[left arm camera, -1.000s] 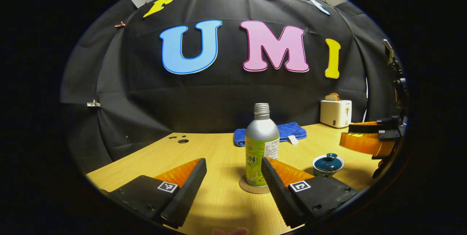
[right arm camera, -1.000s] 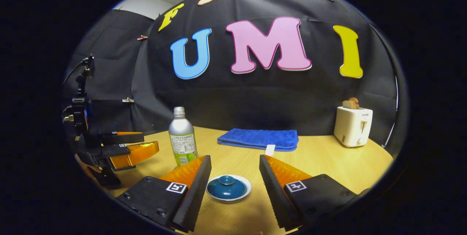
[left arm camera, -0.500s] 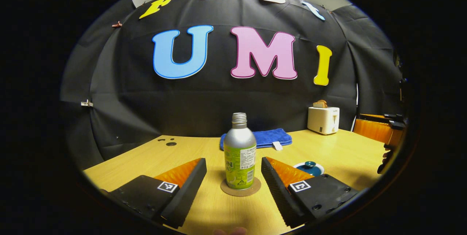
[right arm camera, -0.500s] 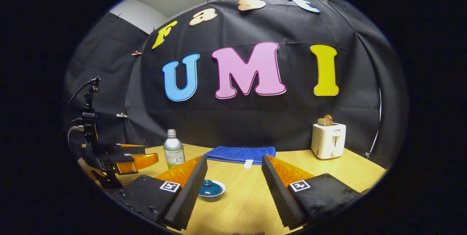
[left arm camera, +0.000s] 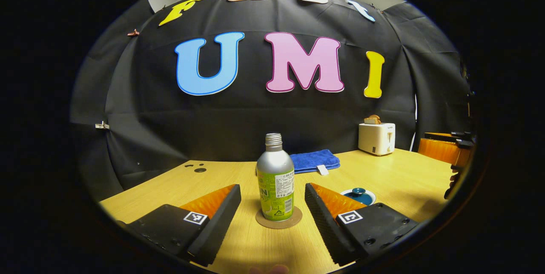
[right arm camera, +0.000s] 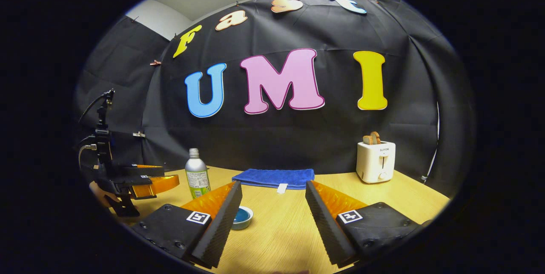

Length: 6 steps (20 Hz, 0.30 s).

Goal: Open the teacup lid with one hand, grasp the water bottle and pour water into the teacup with the other hand; after pouring, place the water bottle on the coaster and then close the teacup lid.

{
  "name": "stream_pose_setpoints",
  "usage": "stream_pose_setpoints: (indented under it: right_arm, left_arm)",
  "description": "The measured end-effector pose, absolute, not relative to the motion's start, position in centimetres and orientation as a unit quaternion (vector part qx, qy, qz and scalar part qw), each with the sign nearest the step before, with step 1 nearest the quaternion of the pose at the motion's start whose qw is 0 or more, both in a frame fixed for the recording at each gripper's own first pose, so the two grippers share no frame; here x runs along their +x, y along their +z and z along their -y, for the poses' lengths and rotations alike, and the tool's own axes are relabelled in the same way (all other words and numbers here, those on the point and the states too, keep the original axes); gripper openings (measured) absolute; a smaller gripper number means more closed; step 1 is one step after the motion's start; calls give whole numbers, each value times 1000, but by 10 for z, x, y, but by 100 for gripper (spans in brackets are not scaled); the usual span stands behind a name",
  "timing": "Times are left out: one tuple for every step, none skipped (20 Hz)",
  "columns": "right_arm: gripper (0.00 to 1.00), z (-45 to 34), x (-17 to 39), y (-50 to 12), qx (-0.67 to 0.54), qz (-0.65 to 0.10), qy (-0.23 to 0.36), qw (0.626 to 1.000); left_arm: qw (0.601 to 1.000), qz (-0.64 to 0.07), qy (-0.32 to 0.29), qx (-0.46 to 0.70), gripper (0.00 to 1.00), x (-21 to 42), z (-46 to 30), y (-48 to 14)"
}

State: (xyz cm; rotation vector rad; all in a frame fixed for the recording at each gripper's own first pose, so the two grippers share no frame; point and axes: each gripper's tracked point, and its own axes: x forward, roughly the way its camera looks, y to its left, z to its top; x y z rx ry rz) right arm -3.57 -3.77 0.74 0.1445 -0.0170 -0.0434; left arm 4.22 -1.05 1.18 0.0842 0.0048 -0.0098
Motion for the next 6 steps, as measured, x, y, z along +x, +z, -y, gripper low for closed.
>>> stream_pose_setpoints:
  right_arm:
    - [93,39,-35,7,69,9,-23,997]
    - [93,39,-35,7,66,8,-25,997]
    - [93,39,-34,8,63,9,-27,998]
    - [93,39,-33,7,61,8,-29,998]
    - [93,40,-33,7,61,8,-31,998]
    - [93,40,-32,6,61,6,-34,998]
  left_arm:
    - [999,-4,-4,42,95,43,10,11]
    - [999,-5,-3,42,95,43,9,12]
    - [999,-6,-1,43,96,43,7,10]
    - [999,-7,1,43,95,44,6,10]
    - [999,-8,2,44,95,45,5,10]
    - [999,-9,2,43,95,45,4,10]
